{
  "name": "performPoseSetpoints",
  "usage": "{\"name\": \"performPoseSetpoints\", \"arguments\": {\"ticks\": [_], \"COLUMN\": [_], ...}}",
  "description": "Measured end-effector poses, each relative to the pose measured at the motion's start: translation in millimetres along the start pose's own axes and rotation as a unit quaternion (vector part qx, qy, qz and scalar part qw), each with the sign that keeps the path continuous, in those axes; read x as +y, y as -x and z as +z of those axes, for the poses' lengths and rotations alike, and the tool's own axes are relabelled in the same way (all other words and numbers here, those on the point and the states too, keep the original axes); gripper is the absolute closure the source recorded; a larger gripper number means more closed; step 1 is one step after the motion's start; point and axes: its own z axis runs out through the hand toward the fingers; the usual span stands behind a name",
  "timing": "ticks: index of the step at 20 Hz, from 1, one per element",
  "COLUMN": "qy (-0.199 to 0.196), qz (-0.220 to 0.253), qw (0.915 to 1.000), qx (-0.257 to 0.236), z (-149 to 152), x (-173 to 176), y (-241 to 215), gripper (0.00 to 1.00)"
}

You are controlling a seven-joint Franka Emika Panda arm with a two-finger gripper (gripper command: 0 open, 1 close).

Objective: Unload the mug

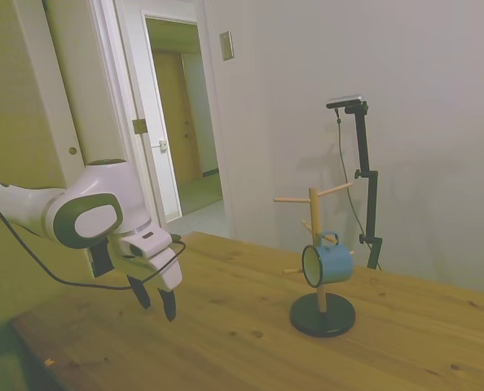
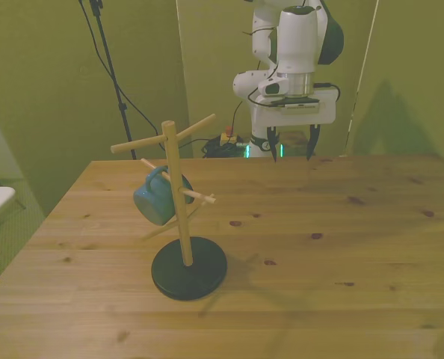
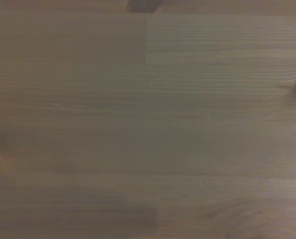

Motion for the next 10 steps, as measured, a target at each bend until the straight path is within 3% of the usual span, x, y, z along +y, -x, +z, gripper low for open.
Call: {"name": "performPoseSetpoints", "arguments": {"ticks": [3,10], "qy": [-0.001,-0.054], "qz": [0.000,0.055], "qw": [1.0000,0.9926], "qx": [0.005,0.093], "z": [1.7,-44.3], "x": [2.4,17.8], "y": [-3.7,-82.4], "gripper": [0.00,0.00]}}
